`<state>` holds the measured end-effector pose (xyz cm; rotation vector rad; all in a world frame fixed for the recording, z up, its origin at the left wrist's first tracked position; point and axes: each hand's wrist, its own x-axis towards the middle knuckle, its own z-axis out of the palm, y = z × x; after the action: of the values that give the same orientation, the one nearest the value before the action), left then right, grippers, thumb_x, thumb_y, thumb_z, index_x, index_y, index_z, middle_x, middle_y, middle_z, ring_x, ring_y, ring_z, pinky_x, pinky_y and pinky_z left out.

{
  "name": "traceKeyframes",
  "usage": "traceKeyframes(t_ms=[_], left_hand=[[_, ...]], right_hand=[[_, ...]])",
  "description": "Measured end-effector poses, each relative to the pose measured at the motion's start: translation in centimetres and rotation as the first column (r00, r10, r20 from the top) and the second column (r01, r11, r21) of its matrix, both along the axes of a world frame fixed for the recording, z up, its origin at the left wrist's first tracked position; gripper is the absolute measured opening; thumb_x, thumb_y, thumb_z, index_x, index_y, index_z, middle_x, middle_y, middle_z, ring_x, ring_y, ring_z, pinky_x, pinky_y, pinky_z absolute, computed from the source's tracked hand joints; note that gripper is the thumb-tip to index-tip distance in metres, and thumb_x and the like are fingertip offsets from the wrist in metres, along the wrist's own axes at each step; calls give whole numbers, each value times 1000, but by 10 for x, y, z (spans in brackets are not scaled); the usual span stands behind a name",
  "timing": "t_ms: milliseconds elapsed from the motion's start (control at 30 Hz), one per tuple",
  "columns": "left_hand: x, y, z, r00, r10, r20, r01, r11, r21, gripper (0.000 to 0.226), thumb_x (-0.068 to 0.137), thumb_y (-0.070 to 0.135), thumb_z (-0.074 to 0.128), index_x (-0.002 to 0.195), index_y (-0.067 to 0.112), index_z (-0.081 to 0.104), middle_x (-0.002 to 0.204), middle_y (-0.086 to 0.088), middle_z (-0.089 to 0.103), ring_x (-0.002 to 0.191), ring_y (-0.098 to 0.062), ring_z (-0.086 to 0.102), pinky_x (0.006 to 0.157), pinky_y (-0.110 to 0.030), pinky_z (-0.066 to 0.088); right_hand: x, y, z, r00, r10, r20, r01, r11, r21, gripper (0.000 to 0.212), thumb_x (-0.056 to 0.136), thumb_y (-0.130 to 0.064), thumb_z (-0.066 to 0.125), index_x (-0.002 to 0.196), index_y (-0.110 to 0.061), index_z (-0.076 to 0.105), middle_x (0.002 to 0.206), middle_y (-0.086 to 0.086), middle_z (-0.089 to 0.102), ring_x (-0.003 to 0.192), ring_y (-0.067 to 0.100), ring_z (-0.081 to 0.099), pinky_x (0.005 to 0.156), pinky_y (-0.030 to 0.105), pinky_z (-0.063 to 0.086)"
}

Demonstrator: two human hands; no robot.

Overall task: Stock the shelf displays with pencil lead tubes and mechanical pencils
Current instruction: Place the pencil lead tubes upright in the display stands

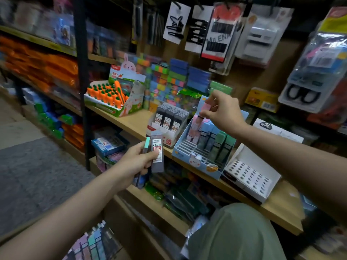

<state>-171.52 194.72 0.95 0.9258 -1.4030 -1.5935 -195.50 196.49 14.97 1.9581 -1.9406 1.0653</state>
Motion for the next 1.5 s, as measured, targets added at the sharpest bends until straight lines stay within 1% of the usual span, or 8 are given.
traceKeyframes(t_ms=[200,467,600,800,967,1167,1400,1500], left_hand=[[5,-9,-2,998,31,49,-31,999,-10,27,95,16,58,119,29,60,68,1,52,54,-6,41,42,-18,32],[3,-15,-6,997,33,71,-33,999,-8,30,95,15,59,122,29,59,70,3,56,56,-7,43,43,-19,34],[-1,-15,-5,995,34,98,-33,999,-14,30,95,18,60,122,29,59,70,4,56,58,-9,44,45,-19,36],[-6,-16,-9,994,48,103,-49,999,8,29,94,20,61,122,27,60,57,8,53,46,-5,43,38,-16,33],[-10,-18,-12,995,38,93,-40,999,18,29,94,18,61,122,25,59,61,8,56,54,-7,45,42,-19,35],[-12,-14,-14,996,5,85,-8,999,31,26,94,16,61,117,27,60,66,5,60,53,-6,46,43,-18,36],[-14,-12,-13,994,0,112,0,1000,1,29,94,18,61,122,27,59,86,-2,66,62,-10,51,49,-21,39],[-16,-10,-12,997,-23,74,25,999,-31,30,93,17,63,122,23,60,79,8,68,52,1,56,45,-15,40]], right_hand=[[11,-29,-20,984,1,-181,16,996,90,25,78,-11,78,91,-8,57,90,11,67,86,31,64,74,43,51],[10,-43,-30,967,-36,-251,63,993,103,23,80,-11,76,95,-5,59,95,14,68,90,33,61,70,35,43],[9,-47,-29,976,-53,-213,77,991,107,22,80,-13,76,94,-7,59,95,12,68,89,30,61,68,29,35],[11,-48,-21,978,-52,-202,84,984,155,22,76,-13,79,87,-5,62,93,10,68,86,27,63,74,38,49],[12,-47,-17,962,-25,-272,85,974,210,24,73,-13,80,84,-7,60,88,10,66,85,30,61,73,40,50],[8,-47,-35,970,-19,-244,60,985,163,23,77,-13,78,88,-6,59,89,11,70,84,29,65,73,43,53],[6,-46,-48,890,-134,-437,157,987,18,20,81,-21,76,94,-11,65,94,11,67,95,33,58,72,38,45],[6,-43,-47,849,-174,-499,200,980,-2,28,83,-28,74,105,-13,68,108,10,56,102,30,50,80,38,39]])
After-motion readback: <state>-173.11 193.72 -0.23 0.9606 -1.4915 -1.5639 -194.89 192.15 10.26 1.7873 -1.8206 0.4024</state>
